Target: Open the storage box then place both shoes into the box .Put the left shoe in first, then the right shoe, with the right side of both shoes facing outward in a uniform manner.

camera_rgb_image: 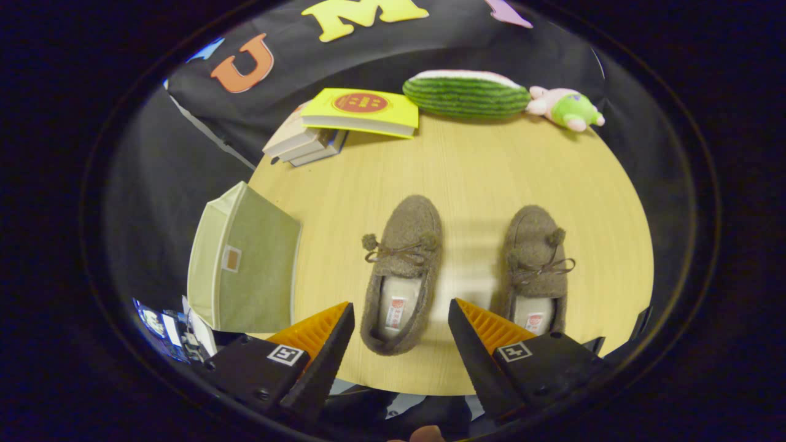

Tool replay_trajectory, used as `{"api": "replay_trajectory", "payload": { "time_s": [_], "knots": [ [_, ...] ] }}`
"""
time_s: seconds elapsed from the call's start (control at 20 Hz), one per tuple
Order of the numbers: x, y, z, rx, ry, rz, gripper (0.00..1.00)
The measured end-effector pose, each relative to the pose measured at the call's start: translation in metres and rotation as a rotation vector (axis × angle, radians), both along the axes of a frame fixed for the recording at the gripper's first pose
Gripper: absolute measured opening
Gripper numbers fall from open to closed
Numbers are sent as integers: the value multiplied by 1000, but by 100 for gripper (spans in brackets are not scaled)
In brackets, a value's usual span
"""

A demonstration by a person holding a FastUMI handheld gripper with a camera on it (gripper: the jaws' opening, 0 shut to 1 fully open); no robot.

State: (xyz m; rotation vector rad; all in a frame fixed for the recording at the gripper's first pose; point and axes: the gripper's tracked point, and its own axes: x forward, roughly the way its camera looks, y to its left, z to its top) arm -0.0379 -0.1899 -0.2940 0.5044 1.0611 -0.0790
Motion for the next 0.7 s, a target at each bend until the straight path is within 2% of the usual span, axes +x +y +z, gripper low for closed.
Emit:
{"api": "replay_trajectory", "payload": {
  "time_s": [0.3, 0.5, 0.7],
  "knots": [
    [14, 1, -44, 146, 128, 10, 93],
    [19, 0, -58, 157, 169, 18, 76],
    [20, 4, -67, 180, 204, 6, 46]
  ]
}}
